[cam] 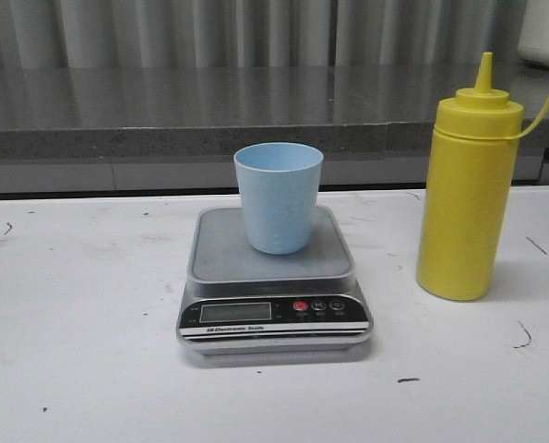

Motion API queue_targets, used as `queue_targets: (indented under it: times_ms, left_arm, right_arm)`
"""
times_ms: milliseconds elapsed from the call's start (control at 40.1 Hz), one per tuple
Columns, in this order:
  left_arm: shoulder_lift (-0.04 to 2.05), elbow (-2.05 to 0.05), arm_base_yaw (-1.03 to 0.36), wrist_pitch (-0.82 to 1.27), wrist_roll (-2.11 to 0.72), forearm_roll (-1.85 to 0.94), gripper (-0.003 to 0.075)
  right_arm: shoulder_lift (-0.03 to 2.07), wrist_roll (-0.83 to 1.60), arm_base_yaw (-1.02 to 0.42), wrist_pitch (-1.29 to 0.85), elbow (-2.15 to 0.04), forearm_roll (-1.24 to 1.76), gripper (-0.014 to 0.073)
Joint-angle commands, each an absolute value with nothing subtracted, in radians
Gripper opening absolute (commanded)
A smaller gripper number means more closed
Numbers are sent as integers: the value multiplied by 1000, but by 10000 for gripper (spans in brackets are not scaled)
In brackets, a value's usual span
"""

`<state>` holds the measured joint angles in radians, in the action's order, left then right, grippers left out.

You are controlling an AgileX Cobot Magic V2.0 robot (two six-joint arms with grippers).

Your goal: Pour seasoning into cup on scale with both arms

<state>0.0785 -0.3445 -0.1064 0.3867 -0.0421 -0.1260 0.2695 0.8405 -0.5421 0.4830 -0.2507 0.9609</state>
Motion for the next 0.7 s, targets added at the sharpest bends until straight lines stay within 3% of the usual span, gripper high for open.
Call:
queue_targets:
  times_ms: [0,673]
  left_arm:
    - [92,-370,-106,311,-36,-139,-20]
    - [73,-347,-104,259,-36,-141,-20]
  right_arm:
    - [277,849,-543,517,-284,928,-119]
    - [277,849,-543,517,-284,928,-119]
